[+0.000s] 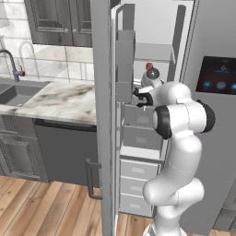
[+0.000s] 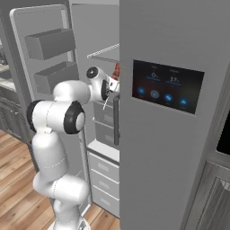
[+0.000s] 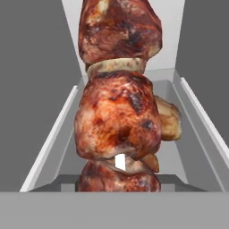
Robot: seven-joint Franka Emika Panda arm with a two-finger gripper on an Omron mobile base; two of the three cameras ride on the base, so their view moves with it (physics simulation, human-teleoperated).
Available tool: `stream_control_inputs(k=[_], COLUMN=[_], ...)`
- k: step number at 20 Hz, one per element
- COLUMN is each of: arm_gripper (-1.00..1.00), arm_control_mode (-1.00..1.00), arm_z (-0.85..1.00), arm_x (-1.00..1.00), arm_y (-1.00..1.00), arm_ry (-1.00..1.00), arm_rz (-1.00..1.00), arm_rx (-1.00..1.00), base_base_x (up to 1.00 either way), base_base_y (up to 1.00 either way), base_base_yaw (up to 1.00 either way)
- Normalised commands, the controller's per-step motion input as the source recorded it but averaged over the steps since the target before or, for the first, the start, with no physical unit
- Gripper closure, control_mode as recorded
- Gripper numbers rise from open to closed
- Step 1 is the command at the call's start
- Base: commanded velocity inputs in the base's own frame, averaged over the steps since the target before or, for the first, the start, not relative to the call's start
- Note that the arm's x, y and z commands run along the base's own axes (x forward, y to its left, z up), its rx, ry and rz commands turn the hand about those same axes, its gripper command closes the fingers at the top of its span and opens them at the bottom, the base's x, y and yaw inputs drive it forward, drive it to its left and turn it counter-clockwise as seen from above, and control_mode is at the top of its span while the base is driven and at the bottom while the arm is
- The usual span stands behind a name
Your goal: Store the kebab skewer in the freezer for long-term storage. Close the freezer door after placing the cooked food.
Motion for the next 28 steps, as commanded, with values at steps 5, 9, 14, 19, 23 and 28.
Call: stream_control_inputs(k=[5, 9, 14, 19, 23, 28], arm_gripper=[1.00, 1.00, 1.00, 1.00, -1.00, -1.00], arm_control_mode=[-1.00, -1.00, -1.00, -1.00, -1.00, -1.00], arm_z=[0.00, -0.05, -0.01, -0.01, -0.01, 0.00], arm_x=[0.25, 0.19, 0.29, 0.24, 0.18, 0.20], arm_y=[-0.07, -0.04, -0.11, -0.02, 0.00, -0.01], arm_ry=[0.00, 0.00, 0.00, 0.00, 0.00, 0.00], arm_rz=[0.03, 0.02, 0.04, 0.03, 0.00, 0.00], arm_rx=[0.00, 0.00, 0.00, 0.00, 0.00, 0.00], base_base_x=[0.00, 0.00, 0.00, 0.00, 0.00, 0.00], base_base_y=[0.00, 0.00, 0.00, 0.00, 0.00, 0.00], base_base_yaw=[0.00, 0.00, 0.00, 0.00, 0.00, 0.00])
